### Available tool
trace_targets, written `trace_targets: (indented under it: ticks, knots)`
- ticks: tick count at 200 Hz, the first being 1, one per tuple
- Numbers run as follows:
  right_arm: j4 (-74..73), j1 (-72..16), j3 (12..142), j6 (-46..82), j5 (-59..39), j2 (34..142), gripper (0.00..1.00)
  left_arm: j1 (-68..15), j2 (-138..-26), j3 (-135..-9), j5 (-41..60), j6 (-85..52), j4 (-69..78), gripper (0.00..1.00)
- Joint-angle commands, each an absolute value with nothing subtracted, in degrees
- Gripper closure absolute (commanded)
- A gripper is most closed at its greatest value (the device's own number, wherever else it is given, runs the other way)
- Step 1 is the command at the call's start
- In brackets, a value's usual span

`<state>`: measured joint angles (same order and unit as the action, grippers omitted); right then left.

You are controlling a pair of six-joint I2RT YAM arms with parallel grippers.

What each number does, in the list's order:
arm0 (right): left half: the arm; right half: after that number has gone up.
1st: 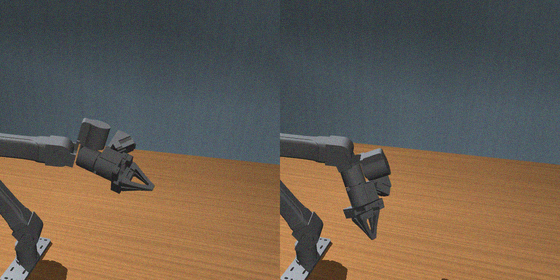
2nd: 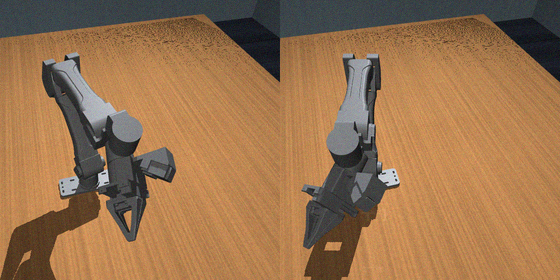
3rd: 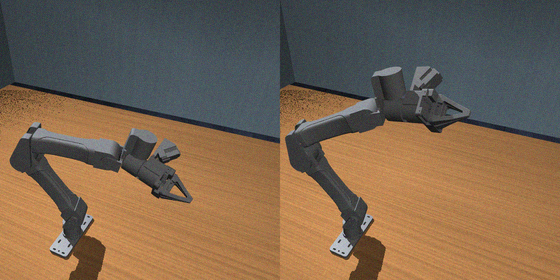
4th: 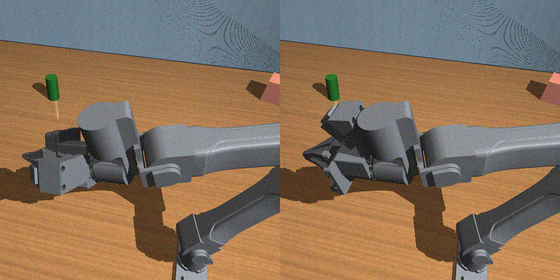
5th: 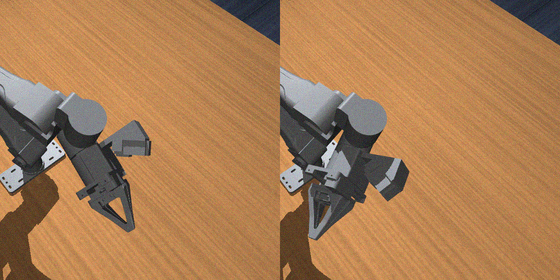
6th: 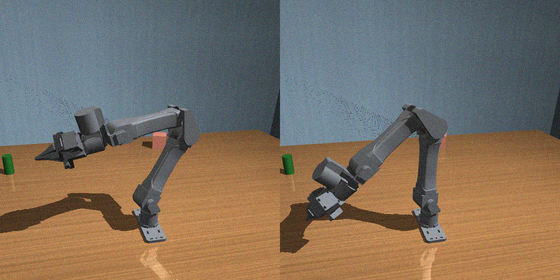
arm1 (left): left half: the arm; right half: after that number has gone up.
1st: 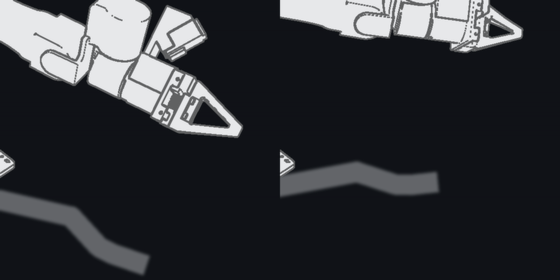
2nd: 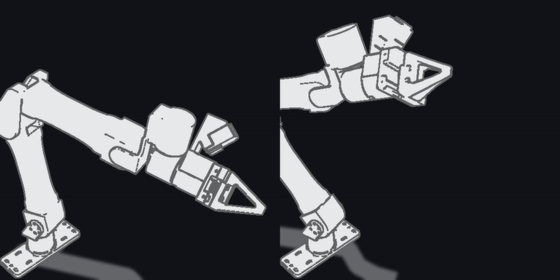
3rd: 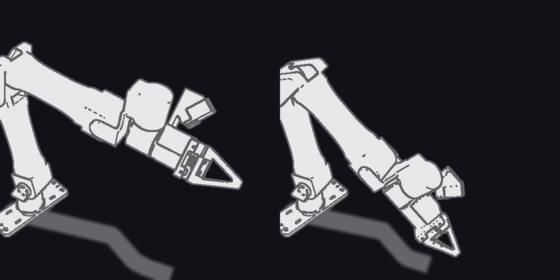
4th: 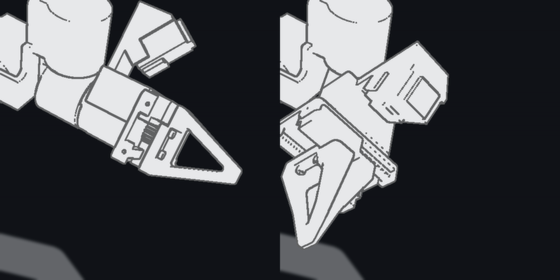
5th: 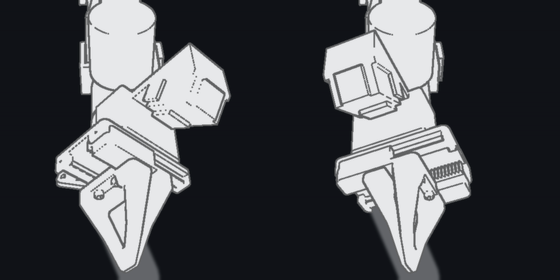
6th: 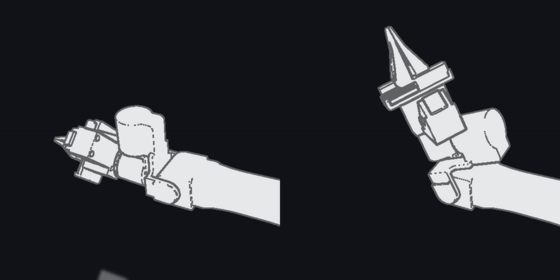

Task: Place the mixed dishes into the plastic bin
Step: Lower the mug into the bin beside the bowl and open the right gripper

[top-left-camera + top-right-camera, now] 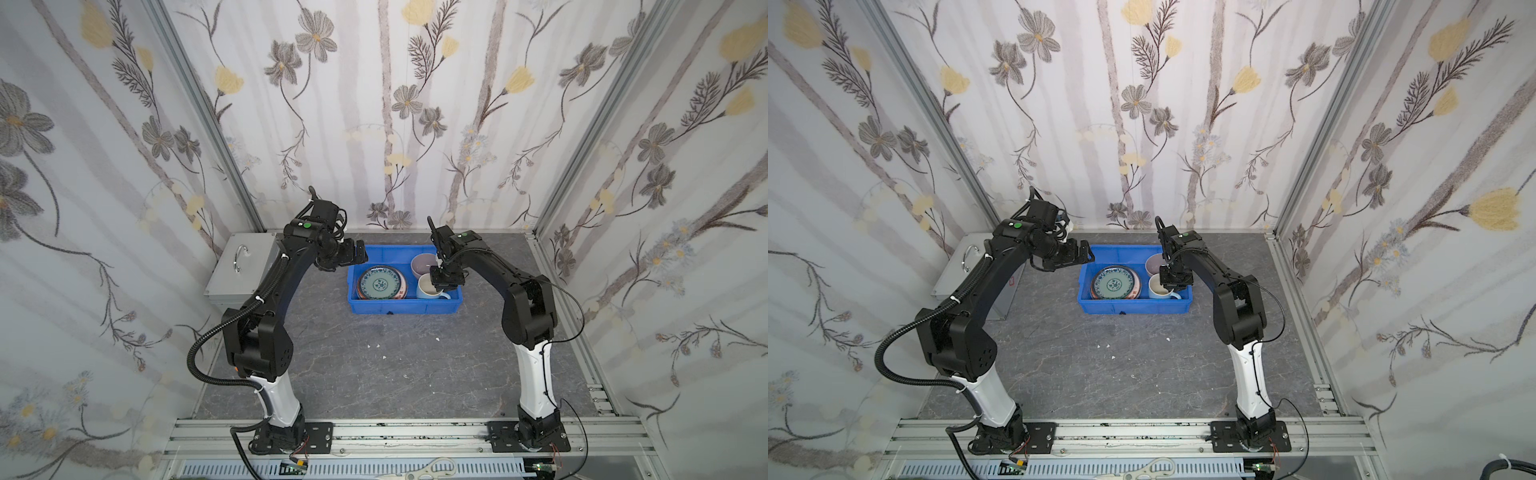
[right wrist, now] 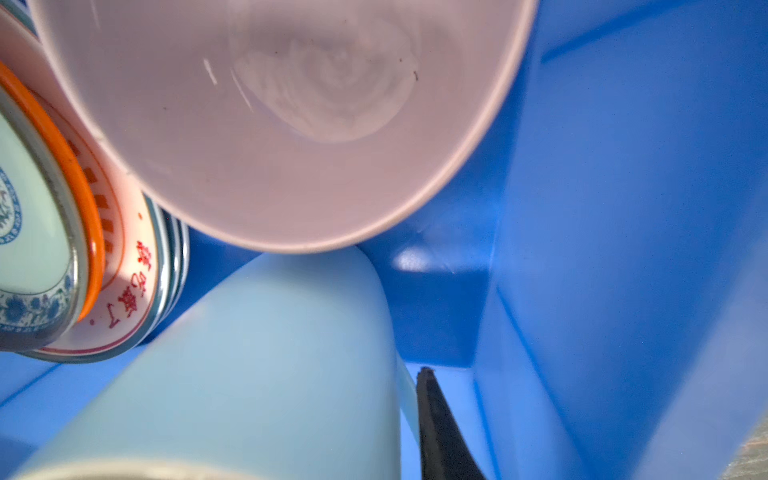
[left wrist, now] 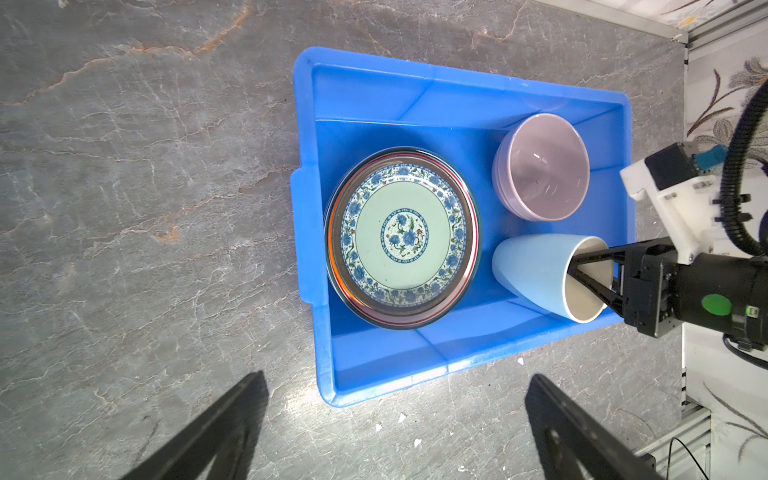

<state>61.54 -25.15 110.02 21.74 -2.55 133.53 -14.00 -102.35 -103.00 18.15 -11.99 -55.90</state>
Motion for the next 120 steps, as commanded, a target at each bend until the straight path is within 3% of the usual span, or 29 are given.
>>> trace_targets:
  ticks: [1, 27, 55, 80, 108, 113, 120]
  knots:
    - [59.94, -25.30, 110.09, 21.53, -1.76, 132.76, 0.68, -13.81, -101.52, -102.57, 17.64, -11.43, -56.16, 0.00]
    - [59.92, -25.44, 110.05, 21.96, -1.49, 131.89, 0.60, -13.71, -100.95, -102.04, 17.82, -11.34, -55.90, 0.00]
    - [60.07, -25.58, 110.13, 22.15, -1.34, 131.15, 0.59, -13.62, -100.53, -101.61, 18.02, -11.34, -55.60, 0.00]
    - [60.03, -25.75, 110.47, 22.40, -1.15, 129.92, 0.49, -13.54, -100.01, -101.17, 18.19, -11.25, -55.15, 0.00]
    - [58.92, -25.92, 111.09, 22.50, -0.63, 127.81, 0.15, -13.38, -99.42, -100.99, 18.46, -11.25, -54.85, 0.00]
    - [58.70, -25.93, 111.24, 22.48, -0.37, 127.40, 0.03, -13.35, -99.33, -100.99, 18.42, -11.32, -54.84, 0.00]
    - [58.39, -25.93, 111.58, 22.59, -0.04, 127.06, 0.00, -13.33, -99.15, -100.90, 18.41, -11.34, -54.74, 0.00]
